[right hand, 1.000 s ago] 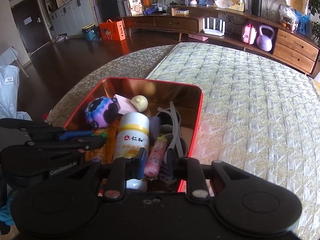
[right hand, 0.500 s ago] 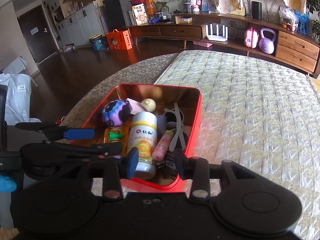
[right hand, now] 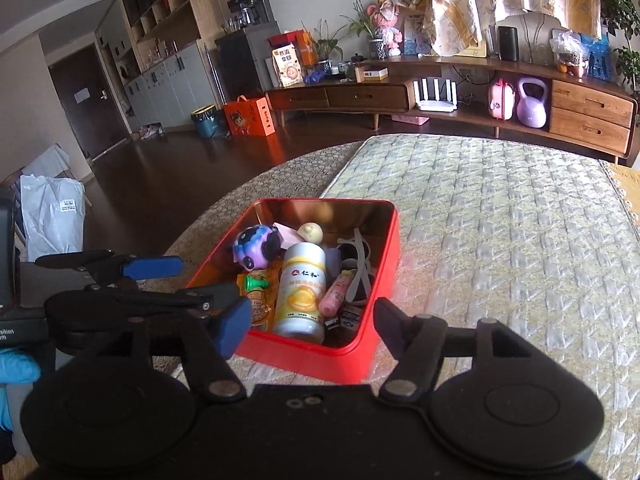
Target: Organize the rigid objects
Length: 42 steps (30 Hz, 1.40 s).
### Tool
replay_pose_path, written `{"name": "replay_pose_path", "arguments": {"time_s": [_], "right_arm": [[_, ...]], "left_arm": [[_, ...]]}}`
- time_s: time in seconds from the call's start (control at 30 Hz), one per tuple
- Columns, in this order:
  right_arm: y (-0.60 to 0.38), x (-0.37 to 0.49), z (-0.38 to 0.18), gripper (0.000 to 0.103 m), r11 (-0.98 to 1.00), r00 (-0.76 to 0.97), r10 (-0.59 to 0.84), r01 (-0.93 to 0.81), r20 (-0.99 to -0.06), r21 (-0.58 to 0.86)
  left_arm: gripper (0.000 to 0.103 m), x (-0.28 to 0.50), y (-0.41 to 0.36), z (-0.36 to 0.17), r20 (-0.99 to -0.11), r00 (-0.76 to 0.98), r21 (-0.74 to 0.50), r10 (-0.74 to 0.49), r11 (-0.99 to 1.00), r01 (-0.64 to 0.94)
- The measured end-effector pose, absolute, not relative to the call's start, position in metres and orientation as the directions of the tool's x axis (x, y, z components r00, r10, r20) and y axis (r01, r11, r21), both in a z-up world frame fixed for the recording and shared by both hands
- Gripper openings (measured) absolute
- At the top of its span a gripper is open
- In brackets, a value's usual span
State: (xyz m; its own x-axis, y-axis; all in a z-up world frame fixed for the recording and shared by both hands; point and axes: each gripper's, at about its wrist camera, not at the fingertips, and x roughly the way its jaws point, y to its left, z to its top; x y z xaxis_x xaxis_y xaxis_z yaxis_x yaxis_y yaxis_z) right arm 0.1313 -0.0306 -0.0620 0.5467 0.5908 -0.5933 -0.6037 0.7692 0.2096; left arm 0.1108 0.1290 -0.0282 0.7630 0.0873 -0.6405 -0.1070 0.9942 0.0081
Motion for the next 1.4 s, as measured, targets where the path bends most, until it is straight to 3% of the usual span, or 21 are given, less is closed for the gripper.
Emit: {"name": "replay_pose_path", "arguments": {"time_s": [0.43,0.73,1.4], "right_arm": [[-0.058,0.096,-0.052,0.102,0.764,0.613,0.609,-0.624,-0.504,0.165],[-0.063,0.076,-0.051,0.103,0.768,0.648,0.603,-0.63,-0.466,0.116],[-0.078,0.066,-0.053,0.103,0.793,0.681,0.593,-0.587,-0.431,0.163]], "left_arm": [[0.085,0.084,0.126,-0.012,-0.613,0.788,-0.046,0.062,0.992,-0.114],[0.102,0.072,0.121,-0.008,-0.583,0.811,-0.07,0.042,0.992,-0.102],[0.103,0.051,0.11,-0.01,-0.587,0.806,-0.061,0.073,0.989,-0.134]]}}
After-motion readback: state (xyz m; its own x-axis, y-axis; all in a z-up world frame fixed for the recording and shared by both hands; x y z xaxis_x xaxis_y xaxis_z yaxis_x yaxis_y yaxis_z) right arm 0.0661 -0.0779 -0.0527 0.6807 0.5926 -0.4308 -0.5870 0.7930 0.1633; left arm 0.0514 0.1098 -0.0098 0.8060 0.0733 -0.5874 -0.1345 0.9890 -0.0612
